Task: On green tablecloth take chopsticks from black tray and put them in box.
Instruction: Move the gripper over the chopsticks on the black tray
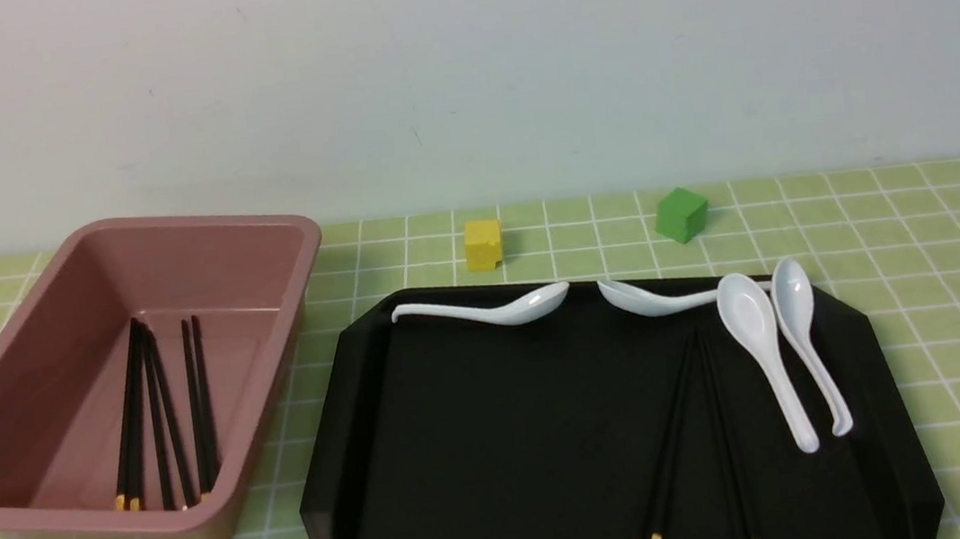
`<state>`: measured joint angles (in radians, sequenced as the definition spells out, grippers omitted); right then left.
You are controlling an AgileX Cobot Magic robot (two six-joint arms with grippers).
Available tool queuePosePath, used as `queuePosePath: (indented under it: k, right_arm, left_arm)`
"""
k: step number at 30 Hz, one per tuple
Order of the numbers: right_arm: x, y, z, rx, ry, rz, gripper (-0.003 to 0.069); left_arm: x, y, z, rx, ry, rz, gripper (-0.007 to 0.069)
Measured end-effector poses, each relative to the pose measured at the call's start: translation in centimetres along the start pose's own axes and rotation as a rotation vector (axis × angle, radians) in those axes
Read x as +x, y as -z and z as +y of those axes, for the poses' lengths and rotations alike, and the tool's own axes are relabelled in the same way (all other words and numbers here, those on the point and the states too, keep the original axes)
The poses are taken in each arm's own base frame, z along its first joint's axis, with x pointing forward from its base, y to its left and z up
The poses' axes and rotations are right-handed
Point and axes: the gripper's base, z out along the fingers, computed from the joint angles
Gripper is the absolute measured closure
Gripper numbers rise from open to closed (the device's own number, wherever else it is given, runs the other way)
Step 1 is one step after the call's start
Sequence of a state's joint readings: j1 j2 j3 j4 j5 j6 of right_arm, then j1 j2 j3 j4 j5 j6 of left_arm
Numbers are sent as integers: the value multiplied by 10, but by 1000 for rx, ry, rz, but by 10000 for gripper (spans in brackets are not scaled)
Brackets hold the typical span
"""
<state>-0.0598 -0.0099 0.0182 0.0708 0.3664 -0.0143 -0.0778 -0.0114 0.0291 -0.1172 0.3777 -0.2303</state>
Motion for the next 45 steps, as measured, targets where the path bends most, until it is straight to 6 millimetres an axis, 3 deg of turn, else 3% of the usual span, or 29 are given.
queuePosePath:
  k: [25,27,32,34,45]
  right_arm:
    - [0,0,0,-2,-14,-5,419]
    - [-1,0,3,-36,-171,-6,419]
    - [-3,1,15,-178,-808,24,419]
    - [-4,1,17,-206,-919,32,419]
    - [-4,3,23,-264,-1057,85,419]
  left_arm:
    - [0,0,0,0,0,1,490]
    - [0,0,0,0,0,1,490]
    - [0,0,0,0,0,1,482]
    - [0,0,0,0,0,1,481]
    - [0,0,0,0,0,1,477]
